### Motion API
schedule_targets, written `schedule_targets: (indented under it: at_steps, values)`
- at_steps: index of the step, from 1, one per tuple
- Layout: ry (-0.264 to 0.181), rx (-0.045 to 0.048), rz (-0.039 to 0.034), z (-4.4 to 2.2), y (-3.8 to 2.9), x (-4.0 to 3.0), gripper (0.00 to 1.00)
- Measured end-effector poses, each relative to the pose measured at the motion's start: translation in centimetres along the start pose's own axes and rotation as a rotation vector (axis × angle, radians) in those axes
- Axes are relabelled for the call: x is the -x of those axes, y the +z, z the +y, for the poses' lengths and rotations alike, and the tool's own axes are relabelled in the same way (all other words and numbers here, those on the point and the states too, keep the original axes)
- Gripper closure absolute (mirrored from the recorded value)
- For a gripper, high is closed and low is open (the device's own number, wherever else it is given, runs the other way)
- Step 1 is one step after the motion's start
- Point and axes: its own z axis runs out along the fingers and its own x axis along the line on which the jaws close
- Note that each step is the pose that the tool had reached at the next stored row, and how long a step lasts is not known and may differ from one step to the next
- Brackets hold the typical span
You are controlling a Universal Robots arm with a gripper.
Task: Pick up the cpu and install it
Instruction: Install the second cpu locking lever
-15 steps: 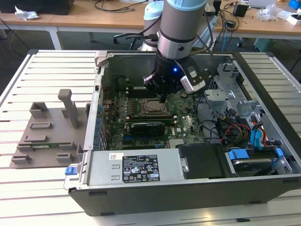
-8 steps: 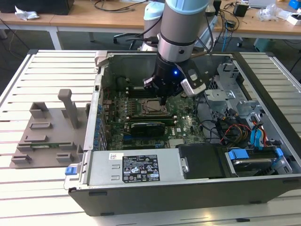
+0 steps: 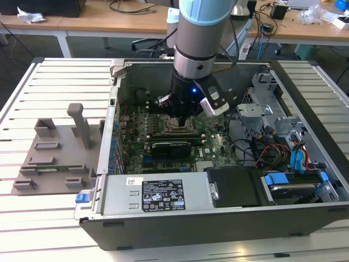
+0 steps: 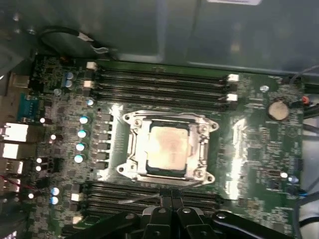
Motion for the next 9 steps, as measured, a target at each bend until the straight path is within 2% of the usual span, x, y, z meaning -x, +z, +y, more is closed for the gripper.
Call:
schedule_targets:
  at_steps: [5,9]
  values:
    - [0.000,0.0002,0.0001,-0.01,1.39,-1.39,0.89]
    - [0.000,0.0005,0.0000,-0.04,2.11,-2.00,0.89]
